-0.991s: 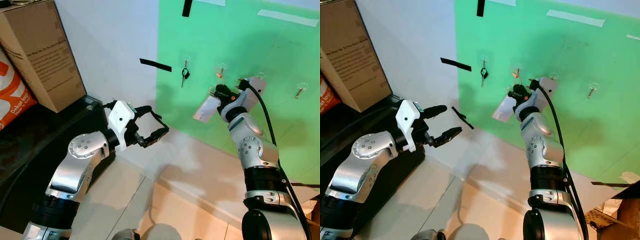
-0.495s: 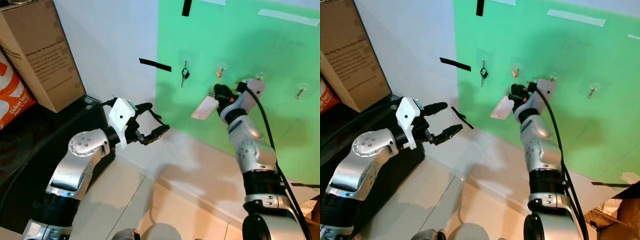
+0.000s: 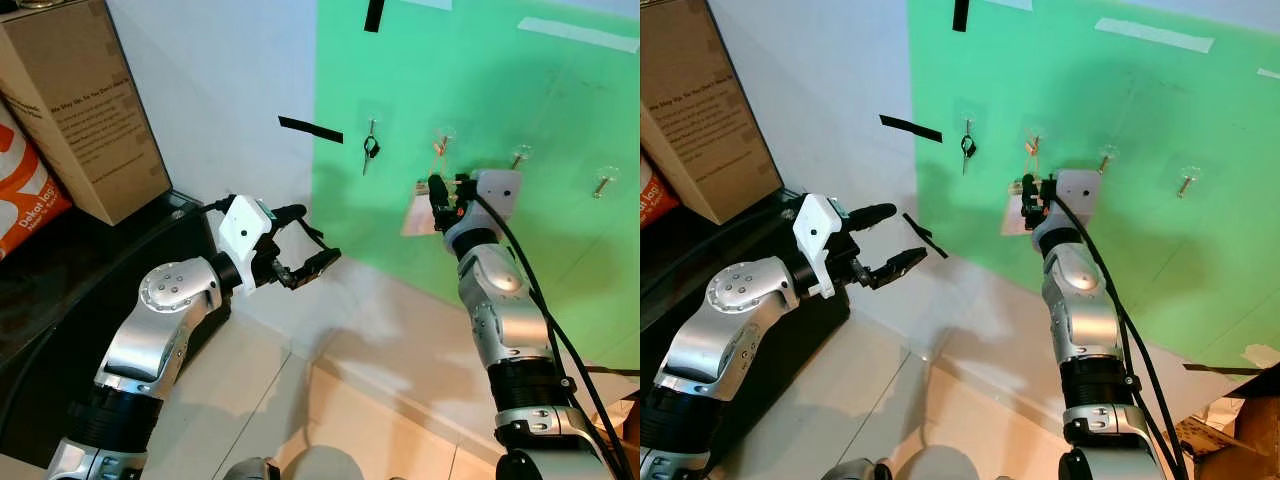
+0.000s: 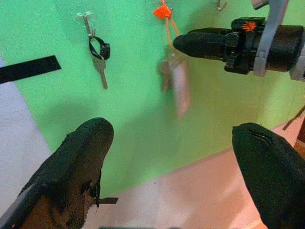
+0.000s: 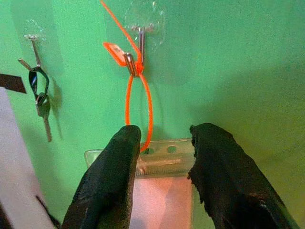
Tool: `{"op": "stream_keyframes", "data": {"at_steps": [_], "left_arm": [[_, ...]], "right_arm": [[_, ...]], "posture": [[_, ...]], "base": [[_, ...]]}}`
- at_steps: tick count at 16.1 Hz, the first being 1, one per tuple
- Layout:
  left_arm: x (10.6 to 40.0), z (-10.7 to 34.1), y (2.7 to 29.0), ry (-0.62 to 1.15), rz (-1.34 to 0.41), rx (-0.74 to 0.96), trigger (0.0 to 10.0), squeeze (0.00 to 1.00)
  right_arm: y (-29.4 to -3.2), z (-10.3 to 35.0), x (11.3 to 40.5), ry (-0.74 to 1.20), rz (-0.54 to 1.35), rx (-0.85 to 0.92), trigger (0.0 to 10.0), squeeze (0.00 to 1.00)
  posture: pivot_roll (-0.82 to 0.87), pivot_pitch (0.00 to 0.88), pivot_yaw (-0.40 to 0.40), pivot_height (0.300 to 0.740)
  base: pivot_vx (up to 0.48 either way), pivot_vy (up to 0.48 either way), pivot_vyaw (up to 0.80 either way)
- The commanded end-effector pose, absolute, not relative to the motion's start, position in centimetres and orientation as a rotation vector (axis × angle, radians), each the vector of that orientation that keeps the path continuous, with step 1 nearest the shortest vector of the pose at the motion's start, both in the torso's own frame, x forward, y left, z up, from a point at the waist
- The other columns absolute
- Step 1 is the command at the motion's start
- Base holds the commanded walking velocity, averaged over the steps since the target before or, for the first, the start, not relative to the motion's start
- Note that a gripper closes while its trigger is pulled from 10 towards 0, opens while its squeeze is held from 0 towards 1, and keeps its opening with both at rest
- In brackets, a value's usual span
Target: Hang keys on a hook
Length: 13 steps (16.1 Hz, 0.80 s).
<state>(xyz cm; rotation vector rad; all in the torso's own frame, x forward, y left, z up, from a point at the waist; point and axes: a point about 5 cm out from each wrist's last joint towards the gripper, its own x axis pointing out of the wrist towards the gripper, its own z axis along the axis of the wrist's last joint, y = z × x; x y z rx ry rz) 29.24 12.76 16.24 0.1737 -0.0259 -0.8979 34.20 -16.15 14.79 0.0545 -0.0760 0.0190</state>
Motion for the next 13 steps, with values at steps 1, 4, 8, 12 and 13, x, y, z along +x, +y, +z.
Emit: {"op": "stream_keyframes", "data": {"at_steps": [1, 4, 8, 12, 13], "left_arm": [[29.5, 16.3, 12.9, -0.027, -0.883, 0.191, 10.0, 0.00], [29.6, 16.2, 13.4, -0.029, -0.812, 0.178, 10.0, 0.00], [30.3, 16.1, 14.6, -0.027, -0.656, 0.157, 10.0, 0.00], [30.3, 15.4, 15.9, -0.016, -0.479, 0.186, 10.0, 0.00], [30.1, 15.1, 16.3, -0.022, -0.408, 0.212, 10.0, 0.00]], "right_arm": [[-16.7, 14.7, 34.0, -0.080, -0.008, 0.044, 10.0, 1.00], [-16.4, 15.0, 32.9, -0.168, -0.003, 0.110, 10.0, 1.00], [-16.0, 15.3, 30.9, -0.219, 0.018, 0.101, 10.0, 1.00], [-15.8, 14.9, 28.7, -0.243, 0.013, 0.076, 10.0, 1.00], [-15.9, 14.6, 28.1, -0.212, 0.018, 0.067, 10.0, 1.00]], "posture": [[-0.06, 0.000, 0.016, 0.740], [-0.05, 0.000, 0.011, 0.740], [-0.06, 0.000, 0.013, 0.740], [-0.08, 0.000, 0.021, 0.740], [-0.08, 0.000, 0.018, 0.740]], "base": [[0.000, 0.000, 0.00], [0.000, 0.000, 0.00], [0.000, 0.000, 0.51], [0.000, 0.000, 0.76], [0.000, 0.000, 0.76]]}}
